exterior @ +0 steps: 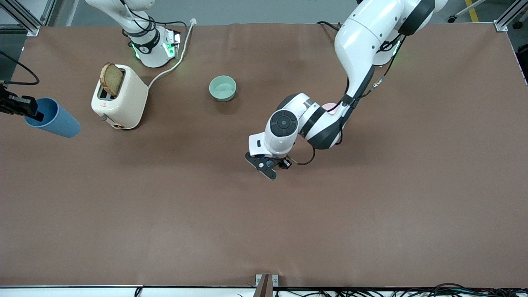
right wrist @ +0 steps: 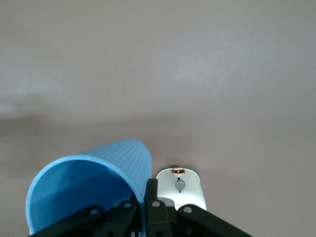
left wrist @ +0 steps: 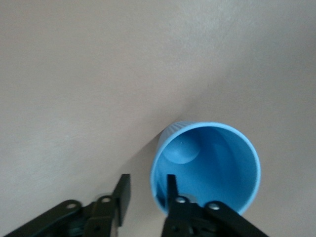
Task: Stack blue cups with both arms
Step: 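Carry the blue cup with the left gripper to the table middle, then set down the cup and withdraw the left gripper while the right gripper lifts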
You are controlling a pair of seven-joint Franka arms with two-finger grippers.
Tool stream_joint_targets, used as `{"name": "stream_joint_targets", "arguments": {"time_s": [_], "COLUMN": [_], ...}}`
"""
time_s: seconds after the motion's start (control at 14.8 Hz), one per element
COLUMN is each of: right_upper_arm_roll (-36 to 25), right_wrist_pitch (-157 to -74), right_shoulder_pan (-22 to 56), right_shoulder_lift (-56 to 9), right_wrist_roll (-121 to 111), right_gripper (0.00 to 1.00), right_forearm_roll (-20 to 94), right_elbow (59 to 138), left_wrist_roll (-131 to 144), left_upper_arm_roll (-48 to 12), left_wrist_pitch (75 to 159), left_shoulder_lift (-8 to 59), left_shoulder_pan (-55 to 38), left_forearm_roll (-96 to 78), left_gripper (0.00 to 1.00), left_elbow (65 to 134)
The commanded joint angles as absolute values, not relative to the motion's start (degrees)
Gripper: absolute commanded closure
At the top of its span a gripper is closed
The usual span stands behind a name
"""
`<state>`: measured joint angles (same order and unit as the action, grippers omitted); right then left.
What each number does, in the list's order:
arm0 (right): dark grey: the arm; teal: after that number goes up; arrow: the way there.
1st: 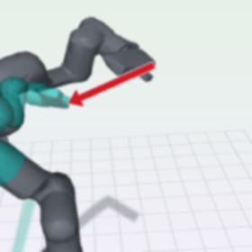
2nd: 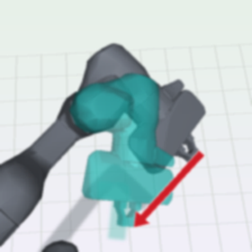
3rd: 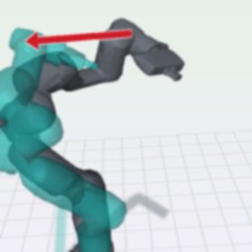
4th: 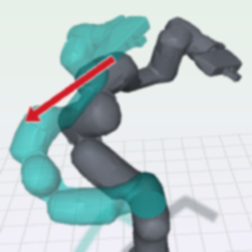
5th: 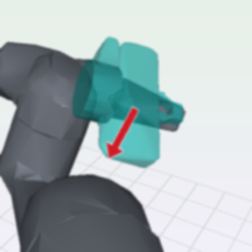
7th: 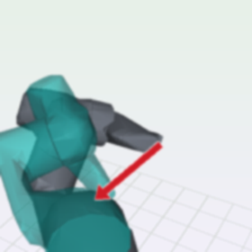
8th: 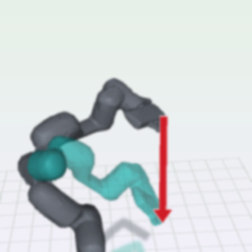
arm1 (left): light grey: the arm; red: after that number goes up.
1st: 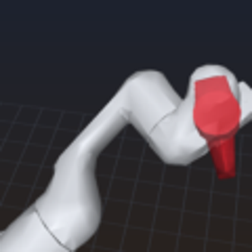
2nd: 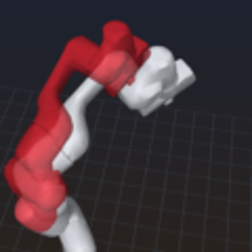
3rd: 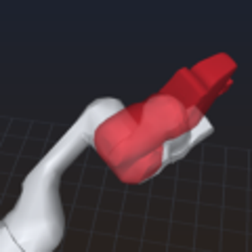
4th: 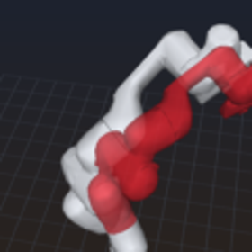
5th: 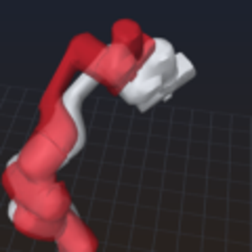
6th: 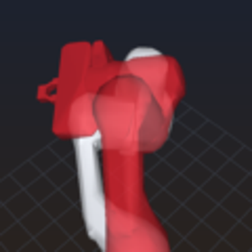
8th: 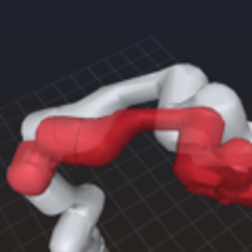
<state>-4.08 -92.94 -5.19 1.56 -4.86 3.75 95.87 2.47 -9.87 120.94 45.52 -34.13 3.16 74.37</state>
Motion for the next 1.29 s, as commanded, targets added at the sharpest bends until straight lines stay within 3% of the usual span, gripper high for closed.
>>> {"name": "stream_joint_targets", "arguments": {"time_s": [0.0, 0.27, 0.54, 0.75, 1.22], "right_upper_arm_roll": [-3.96, -3.87, -3.78, -3.78, -3.78], "right_wrist_pitch": [-93.69, -95.0, -98.08, -102.55, -112.66], "right_shoulder_pan": [-5.19, -3.09, 3.41, 10.7, 27.32], "right_shoulder_lift": [2.46, 2.29, 0.18, -2.8, -11.33], "right_wrist_roll": [-3.61, 0.42, 7.72, 15.87, 35.94], "right_gripper": [1.0, 1.0, 1.0, 0.99, 0.99], "right_forearm_roll": [4.22, 4.22, 5.18, 5.36, 7.99], "right_elbow": [97.03, 96.94, 97.03, 97.03, 96.59], "left_wrist_roll": [2.81, 3.07, 7.02, 7.03, 6.07], "left_upper_arm_roll": [-9.06, -8.53, -3.71, 0.69, 1.67], "left_wrist_pitch": [112.96, 106.27, 103.8, 98.02, 93.26], "left_shoulder_lift": [37.38, 30.07, 25.94, 21.74, 11.96], "left_shoulder_pan": [-30.61, -21.29, -14.08, -12.75, -1.78], "left_forearm_roll": [3.69, 4.74, 5.36, 4.75, -1.14], "left_gripper": [0.0, 0.0, 0.0, 0.0, 0.0], "left_elbow": [74.62, 74.79, 74.79, 74.79, 75.41]}}
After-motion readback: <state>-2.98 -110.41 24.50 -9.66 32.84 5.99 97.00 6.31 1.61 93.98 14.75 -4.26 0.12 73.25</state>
